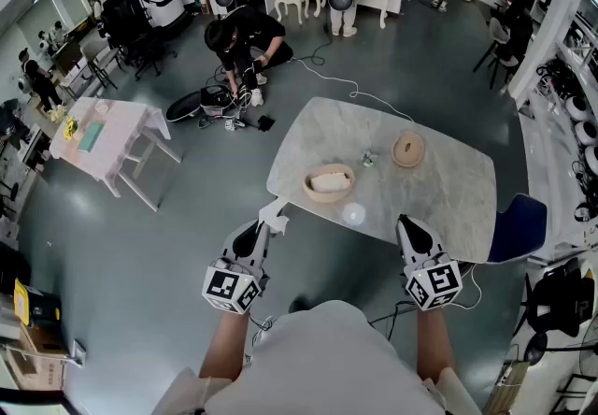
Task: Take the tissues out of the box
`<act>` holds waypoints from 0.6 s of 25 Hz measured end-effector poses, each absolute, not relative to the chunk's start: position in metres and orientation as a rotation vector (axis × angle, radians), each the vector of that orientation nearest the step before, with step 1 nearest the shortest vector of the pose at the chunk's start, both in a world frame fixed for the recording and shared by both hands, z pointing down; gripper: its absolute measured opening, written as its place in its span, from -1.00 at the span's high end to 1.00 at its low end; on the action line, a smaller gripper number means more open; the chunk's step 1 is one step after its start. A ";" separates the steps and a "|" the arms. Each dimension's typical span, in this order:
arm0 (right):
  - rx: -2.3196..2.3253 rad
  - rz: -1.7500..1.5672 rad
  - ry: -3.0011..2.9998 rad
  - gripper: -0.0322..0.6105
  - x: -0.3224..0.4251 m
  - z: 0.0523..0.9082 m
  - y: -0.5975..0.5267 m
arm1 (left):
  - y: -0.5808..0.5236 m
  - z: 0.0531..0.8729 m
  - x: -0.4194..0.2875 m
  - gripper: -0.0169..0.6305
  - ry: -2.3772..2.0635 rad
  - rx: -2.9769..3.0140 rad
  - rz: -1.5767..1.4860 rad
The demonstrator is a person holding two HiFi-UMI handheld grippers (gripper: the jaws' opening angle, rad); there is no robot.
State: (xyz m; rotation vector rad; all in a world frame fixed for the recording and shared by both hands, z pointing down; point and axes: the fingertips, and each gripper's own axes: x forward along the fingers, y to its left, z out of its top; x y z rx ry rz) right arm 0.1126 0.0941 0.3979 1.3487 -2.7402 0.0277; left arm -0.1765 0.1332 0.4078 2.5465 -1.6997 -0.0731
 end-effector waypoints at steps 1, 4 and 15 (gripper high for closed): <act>1.348 0.026 -2.740 0.78 0.113 0.397 0.094 | 0.133 0.407 -0.176 0.90 -1.699 2.547 -0.073; 1.344 0.022 -2.741 0.78 0.115 0.396 0.094 | 0.134 0.406 -0.174 0.90 -1.700 2.548 -0.072; 1.328 0.010 -2.755 0.78 0.121 0.395 0.102 | 0.145 0.407 -0.163 0.90 -1.709 2.546 -0.067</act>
